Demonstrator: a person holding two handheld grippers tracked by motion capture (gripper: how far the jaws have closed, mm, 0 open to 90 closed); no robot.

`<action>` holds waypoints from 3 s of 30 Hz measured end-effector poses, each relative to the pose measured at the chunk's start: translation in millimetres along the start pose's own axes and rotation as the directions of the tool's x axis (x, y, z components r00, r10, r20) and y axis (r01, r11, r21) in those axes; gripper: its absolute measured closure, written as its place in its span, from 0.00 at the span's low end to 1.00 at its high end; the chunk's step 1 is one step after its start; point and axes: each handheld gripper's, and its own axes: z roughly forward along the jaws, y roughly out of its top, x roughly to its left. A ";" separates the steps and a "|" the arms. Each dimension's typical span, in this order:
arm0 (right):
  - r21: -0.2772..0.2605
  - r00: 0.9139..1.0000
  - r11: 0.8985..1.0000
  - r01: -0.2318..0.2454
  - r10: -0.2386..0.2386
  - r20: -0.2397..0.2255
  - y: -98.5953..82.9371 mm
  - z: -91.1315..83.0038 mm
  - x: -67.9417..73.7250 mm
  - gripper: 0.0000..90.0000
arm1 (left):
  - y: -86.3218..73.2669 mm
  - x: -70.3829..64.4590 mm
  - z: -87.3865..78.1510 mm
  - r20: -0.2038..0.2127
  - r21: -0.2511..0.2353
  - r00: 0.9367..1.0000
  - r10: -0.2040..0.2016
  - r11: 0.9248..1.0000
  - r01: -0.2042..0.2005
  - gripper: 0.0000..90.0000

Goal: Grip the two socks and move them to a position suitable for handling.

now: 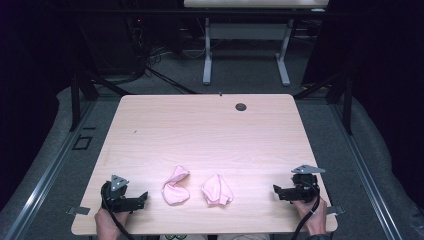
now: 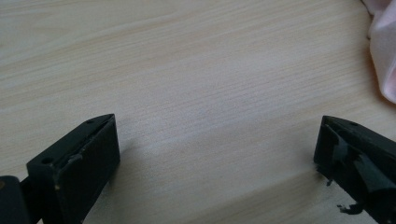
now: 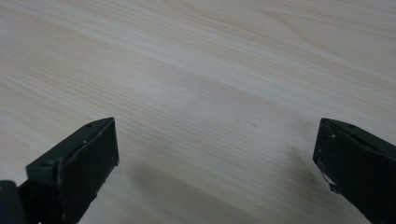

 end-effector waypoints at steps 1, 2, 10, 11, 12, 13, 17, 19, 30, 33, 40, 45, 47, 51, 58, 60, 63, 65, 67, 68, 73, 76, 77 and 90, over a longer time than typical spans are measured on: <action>0.001 1.000 1.000 0.013 -0.013 -0.011 2.9 -1.9 5.5 0.00 | 0.0 0.0 0.0 0.000 0.000 1.000 0.000 1.000 0.000 0.00; 0.001 0.999 1.000 0.022 -0.022 -0.025 5.8 -2.9 11.2 0.00 | 0.0 0.0 0.0 0.000 0.000 1.000 0.001 1.000 -0.001 0.00; -0.004 0.982 0.994 0.107 -0.106 -0.159 30.9 -4.5 63.7 0.00 | 0.0 0.0 -0.1 -0.001 0.001 1.000 0.000 1.000 0.000 0.00; -0.004 0.982 0.994 0.107 -0.106 -0.159 30.9 -4.5 63.7 0.00 | 0.0 0.0 -0.1 -0.001 0.001 1.000 0.000 1.000 0.000 0.00; -0.001 0.979 0.993 0.118 -0.116 -0.166 32.8 -4.3 67.1 0.00 | 0.0 0.0 -0.1 -0.001 0.001 1.000 0.000 1.000 0.000 0.00; -0.001 0.976 0.992 0.122 -0.121 -0.180 36.0 -3.3 72.4 0.00 | -0.1 0.0 -0.1 -0.001 0.001 1.000 0.000 1.000 0.000 0.00; 0.000 0.963 0.986 0.165 -0.161 -0.216 47.2 1.2 92.5 0.00 | -0.1 -0.1 -0.1 -0.001 0.001 1.000 -0.001 1.000 0.001 0.00; -0.002 0.960 0.985 0.171 -0.167 -0.224 49.0 2.7 96.3 0.00 | -0.1 -0.1 -0.1 -0.001 0.000 1.000 -0.001 1.000 0.001 0.00; 0.041 0.926 0.965 0.261 -0.238 -0.293 62.9 18.4 129.5 0.00 | -0.1 -0.1 -0.1 -0.001 0.001 1.000 -0.001 1.000 0.001 0.00; 0.062 0.916 0.954 0.293 -0.261 -0.306 67.6 22.7 137.3 0.00 | -0.1 0.0 -0.1 -0.001 0.001 1.000 -0.001 1.000 0.001 0.00; 0.092 0.890 0.931 0.353 -0.304 -0.339 78.3 39.9 156.3 0.00 | -0.1 0.0 -0.1 -0.001 0.001 1.000 0.000 1.000 0.000 0.00; 0.125 0.876 0.911 0.393 -0.330 -0.353 83.7 51.8 166.5 0.11 | 0.0 0.0 -0.1 -0.001 0.002 1.000 0.000 1.000 0.000 0.00; 0.133 0.875 0.907 0.399 -0.333 -0.352 84.8 54.1 169.0 0.13 | 0.0 0.1 -0.2 -0.001 0.002 1.000 0.001 1.000 -0.001 0.00; 0.183 0.870 0.886 0.427 -0.347 -0.350 90.1 62.4 177.7 0.20 | -0.1 -0.1 -0.1 -0.002 0.001 1.000 -0.003 1.000 0.003 0.00; 0.254 0.880 0.866 0.431 -0.341 -0.332 90.9 72.6 180.0 0.40 | 0.0 0.1 -0.1 -0.005 0.000 1.000 -0.004 1.000 0.004 0.00; 0.254 0.880 0.865 0.433 -0.344 -0.327 90.3 72.4 180.9 0.46 | 0.0 0.2 -0.1 -0.005 0.001 1.000 -0.003 1.000 0.003 0.00; 0.242 0.880 0.870 0.429 -0.343 -0.328 89.1 70.8 182.0 0.62 | -0.1 0.1 -0.1 -0.005 0.001 1.000 -0.004 1.000 0.004 0.00; 0.232 0.879 0.877 0.421 -0.332 -0.341 87.8 70.0 181.4 0.70 | -0.1 0.1 -0.1 -0.006 0.001 1.000 -0.004 1.000 0.004 0.00; 0.222 0.878 0.884 0.411 -0.318 -0.357 86.4 69.3 180.4 0.77 | -0.1 0.1 -0.1 -0.006 0.001 1.000 -0.004 1.000 0.004 0.00; 0.215 0.875 0.885 0.412 -0.320 -0.363 86.1 68.8 179.2 0.81 | -0.1 0.1 -0.1 -0.006 0.001 1.000 -0.004 1.000 0.004 0.00; 0.173 0.883 0.908 0.381 -0.302 -0.358 84.9 57.4 173.3 0.88 | -0.1 0.1 -0.1 -0.006 0.001 1.000 -0.004 1.000 0.004 0.00; 0.158 0.887 0.918 0.365 -0.291 -0.359 83.0 47.6 170.1 0.88 | 0.0 0.1 -0.1 -0.007 0.000 1.000 -0.005 1.000 0.005 0.00; 0.148 0.888 0.921 0.361 -0.291 -0.355 81.7 44.5 169.6 0.88 | -0.1 0.1 -0.1 -0.007 0.000 1.000 -0.006 1.000 0.006 0.00; 0.169 0.862 0.903 0.395 -0.300 -0.410 60.8 25.4 177.5 0.86 | -0.1 0.2 -0.1 -0.008 0.001 1.000 -0.006 1.000 0.006 0.00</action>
